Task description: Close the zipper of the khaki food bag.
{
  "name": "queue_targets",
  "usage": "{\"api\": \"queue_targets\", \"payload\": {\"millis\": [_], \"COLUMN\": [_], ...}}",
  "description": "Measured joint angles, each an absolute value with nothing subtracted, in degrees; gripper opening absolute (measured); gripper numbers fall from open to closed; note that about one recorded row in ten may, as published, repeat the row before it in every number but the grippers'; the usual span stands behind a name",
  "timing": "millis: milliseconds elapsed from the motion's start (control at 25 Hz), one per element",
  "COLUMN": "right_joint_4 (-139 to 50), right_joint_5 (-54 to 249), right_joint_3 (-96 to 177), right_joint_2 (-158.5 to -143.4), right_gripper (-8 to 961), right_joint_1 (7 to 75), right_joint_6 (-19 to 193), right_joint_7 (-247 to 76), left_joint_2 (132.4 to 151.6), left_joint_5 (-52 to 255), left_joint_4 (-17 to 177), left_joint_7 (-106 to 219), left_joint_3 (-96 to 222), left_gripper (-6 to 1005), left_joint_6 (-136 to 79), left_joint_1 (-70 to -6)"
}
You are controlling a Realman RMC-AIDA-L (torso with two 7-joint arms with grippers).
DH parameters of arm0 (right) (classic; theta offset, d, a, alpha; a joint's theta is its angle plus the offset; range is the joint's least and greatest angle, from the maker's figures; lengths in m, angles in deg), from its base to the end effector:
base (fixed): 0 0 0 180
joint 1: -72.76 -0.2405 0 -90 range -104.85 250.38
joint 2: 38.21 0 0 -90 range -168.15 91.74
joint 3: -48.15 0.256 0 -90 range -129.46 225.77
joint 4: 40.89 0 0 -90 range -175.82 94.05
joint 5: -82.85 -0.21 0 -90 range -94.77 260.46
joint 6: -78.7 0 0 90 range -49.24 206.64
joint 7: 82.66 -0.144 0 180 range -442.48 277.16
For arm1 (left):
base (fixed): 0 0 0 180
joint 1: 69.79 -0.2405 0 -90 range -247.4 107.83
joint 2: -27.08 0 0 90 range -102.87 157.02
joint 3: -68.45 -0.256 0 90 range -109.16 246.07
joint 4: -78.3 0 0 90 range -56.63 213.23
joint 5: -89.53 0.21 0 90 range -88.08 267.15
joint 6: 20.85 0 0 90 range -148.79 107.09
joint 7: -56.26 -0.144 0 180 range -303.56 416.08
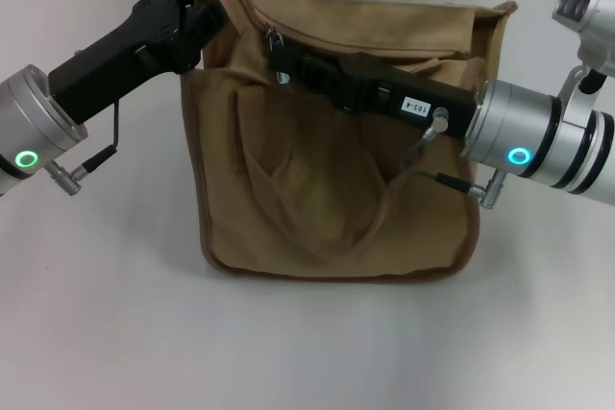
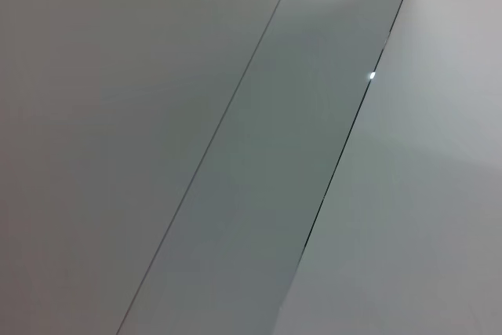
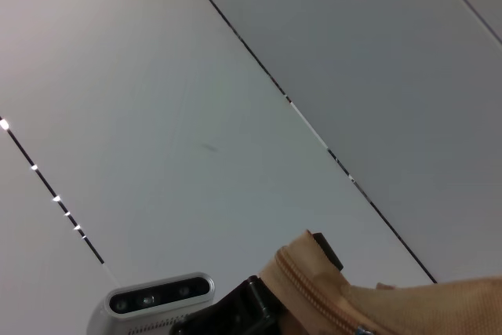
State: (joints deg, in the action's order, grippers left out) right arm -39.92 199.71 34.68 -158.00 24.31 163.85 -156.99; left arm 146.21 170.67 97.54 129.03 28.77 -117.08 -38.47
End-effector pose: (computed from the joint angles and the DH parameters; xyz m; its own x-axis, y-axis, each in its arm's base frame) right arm 0.1616 0.3459 -0.0803 0.3883 -0.5291 -0.7545 -0.5533 -0.7886 0.2682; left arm -0.2274 0.3292 0.0083 0.3286 0.2288 0.9163 0.5481 -0.8363 0.0123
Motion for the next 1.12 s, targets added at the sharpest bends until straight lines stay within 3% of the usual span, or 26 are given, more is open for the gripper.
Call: {"api": "queue_targets", "payload": {"millis": [240, 1120], "right_joint_4": [-39.92, -42.64], "right_joint_5": [199.68, 198.92], "right_joint_3": [34.75, 36.01], "right_joint_2": [-158.0, -157.52], "right_gripper": [-2, -1], "right_joint_1": [24.37, 31.95], "right_joint_6": [163.78, 166.75], "right_joint_7": [-156.96, -158.97], "left_joint_2": [146.18, 145.77], "left_joint_5": [170.63, 169.88], "left_joint_4": [97.55, 97.65], "left_joint_7": [129.03, 128.43], "left_joint_3": [28.87, 33.4], "left_gripper": [28, 27], "left_joint_6": [-117.09, -116.62], "left_joint_1": [-38.48, -41.1]}}
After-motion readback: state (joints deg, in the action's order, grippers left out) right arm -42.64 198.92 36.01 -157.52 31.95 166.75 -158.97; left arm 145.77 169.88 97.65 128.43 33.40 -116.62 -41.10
